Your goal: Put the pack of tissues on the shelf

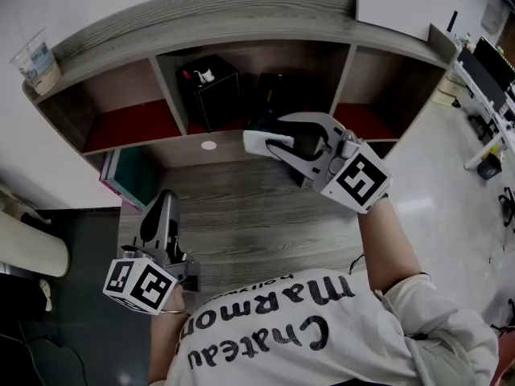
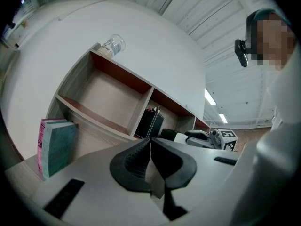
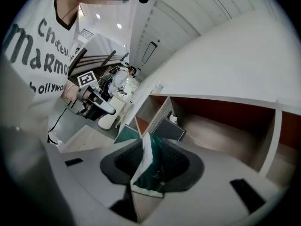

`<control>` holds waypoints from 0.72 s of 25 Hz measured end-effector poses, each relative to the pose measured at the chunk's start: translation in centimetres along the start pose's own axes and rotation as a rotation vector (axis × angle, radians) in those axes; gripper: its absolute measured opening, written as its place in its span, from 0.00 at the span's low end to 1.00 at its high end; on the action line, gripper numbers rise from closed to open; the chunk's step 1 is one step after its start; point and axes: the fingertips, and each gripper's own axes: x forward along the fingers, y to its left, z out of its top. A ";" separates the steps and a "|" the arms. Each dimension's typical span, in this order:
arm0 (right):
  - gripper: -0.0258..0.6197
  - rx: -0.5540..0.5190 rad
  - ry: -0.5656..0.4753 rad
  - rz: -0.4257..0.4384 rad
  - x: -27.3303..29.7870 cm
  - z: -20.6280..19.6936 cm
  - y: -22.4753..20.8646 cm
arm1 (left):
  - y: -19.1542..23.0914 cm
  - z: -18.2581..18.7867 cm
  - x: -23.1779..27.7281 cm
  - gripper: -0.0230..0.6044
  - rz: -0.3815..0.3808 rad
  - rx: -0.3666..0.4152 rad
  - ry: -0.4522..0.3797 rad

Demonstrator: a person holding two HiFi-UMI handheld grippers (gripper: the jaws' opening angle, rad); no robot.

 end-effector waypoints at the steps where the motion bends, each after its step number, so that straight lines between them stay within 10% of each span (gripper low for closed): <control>1: 0.26 -0.002 0.000 -0.003 0.0 0.0 0.0 | 0.1 0.1 -0.1 0.07 0.004 0.000 -0.003; 18: 0.26 0.019 0.000 -0.044 0.3 -0.5 -1.2 | 0.6 0.3 -0.1 0.07 0.011 -0.001 -0.009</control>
